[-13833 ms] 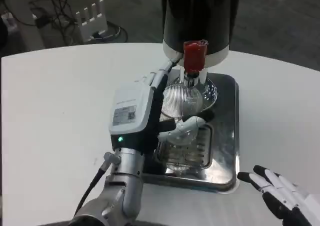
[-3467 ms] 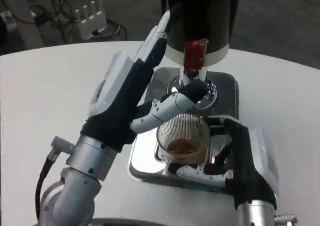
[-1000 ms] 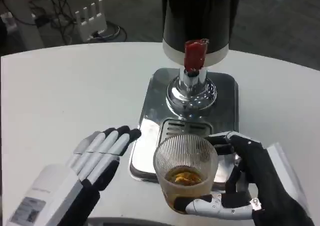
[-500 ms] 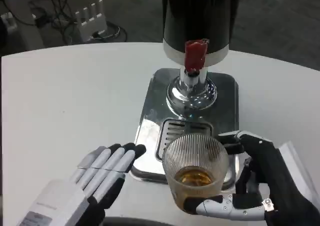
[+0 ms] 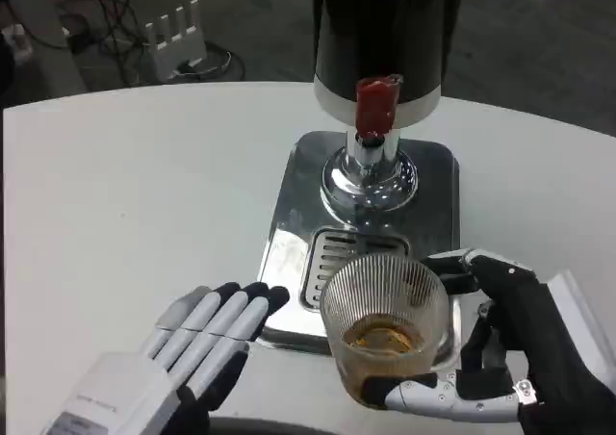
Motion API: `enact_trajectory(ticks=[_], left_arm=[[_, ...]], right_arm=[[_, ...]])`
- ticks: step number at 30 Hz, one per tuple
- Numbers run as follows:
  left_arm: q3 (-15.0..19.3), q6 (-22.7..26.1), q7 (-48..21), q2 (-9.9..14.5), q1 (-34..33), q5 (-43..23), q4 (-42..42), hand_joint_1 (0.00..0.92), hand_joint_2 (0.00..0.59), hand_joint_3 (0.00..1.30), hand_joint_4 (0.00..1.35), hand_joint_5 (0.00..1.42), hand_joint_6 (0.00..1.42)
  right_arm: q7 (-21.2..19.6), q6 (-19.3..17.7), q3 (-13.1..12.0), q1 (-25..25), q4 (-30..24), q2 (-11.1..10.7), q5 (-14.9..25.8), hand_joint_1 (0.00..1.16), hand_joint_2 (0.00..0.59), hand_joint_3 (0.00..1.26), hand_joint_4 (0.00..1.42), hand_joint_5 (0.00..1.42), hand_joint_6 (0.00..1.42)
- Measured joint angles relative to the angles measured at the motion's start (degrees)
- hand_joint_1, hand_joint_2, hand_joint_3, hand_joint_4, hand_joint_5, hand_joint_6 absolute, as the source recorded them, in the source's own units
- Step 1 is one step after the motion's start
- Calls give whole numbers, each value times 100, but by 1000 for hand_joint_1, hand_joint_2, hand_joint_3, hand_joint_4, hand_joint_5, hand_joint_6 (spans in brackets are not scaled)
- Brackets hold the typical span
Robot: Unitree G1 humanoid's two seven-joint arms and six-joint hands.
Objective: Grasp the cup under the faucet to collect the drink, then remove the cup.
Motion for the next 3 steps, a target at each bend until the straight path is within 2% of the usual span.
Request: enact_trajectory(ticks=[3], left_arm=[[-5, 1, 0, 0, -9, 0, 0, 0, 77, 20, 0, 0, 0]], right_arm=[[0, 0, -3, -1, 0, 0, 3, 953, 37, 928, 1017, 1201, 1401]])
